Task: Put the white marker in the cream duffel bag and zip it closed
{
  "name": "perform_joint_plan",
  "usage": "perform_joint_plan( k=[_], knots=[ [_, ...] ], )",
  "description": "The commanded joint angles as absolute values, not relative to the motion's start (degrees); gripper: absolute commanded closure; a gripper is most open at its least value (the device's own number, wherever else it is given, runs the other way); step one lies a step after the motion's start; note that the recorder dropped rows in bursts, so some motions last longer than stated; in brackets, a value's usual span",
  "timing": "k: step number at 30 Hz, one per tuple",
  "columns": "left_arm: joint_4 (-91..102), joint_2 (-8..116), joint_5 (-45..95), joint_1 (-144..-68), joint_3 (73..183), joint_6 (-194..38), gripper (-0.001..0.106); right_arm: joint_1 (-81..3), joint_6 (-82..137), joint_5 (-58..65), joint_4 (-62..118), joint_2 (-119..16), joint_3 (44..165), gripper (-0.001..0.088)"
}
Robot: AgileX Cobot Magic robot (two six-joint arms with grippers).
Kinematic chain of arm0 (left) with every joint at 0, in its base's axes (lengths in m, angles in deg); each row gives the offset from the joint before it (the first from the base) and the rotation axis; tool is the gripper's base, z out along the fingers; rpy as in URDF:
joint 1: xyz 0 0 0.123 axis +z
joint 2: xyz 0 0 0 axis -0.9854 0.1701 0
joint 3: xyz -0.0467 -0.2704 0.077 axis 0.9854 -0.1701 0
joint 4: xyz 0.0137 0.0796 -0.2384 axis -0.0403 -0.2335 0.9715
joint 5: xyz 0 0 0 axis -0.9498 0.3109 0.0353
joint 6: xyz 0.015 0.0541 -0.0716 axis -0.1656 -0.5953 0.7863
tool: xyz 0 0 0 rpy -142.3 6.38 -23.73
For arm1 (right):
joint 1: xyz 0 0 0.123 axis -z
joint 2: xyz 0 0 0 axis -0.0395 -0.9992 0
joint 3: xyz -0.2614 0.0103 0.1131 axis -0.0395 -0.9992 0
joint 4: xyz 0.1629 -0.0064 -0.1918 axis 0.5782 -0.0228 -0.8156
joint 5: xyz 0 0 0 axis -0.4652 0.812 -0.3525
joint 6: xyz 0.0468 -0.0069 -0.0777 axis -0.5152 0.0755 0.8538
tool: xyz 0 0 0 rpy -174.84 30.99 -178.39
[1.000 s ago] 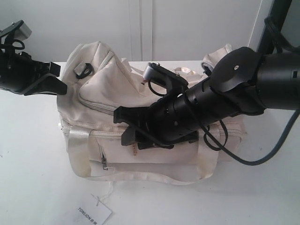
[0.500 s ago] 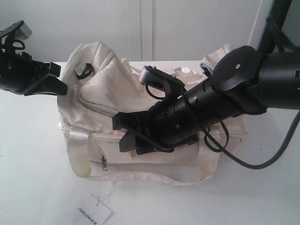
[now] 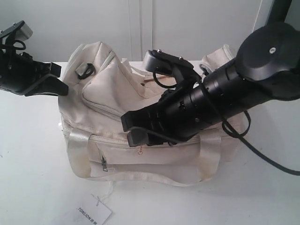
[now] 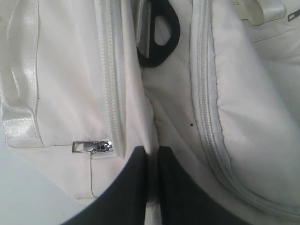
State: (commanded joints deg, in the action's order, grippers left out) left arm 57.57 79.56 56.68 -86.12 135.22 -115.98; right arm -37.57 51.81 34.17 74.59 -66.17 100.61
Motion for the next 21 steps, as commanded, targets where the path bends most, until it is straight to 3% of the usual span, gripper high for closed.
perform_joint_plan(
  k=[21],
  knots=[
    [57.57, 79.56, 56.68, -86.12, 135.22, -115.98, 0.105, -37.57, 39.96, 39.19, 50.34, -65.01, 101.27, 0.0868]
  ],
)
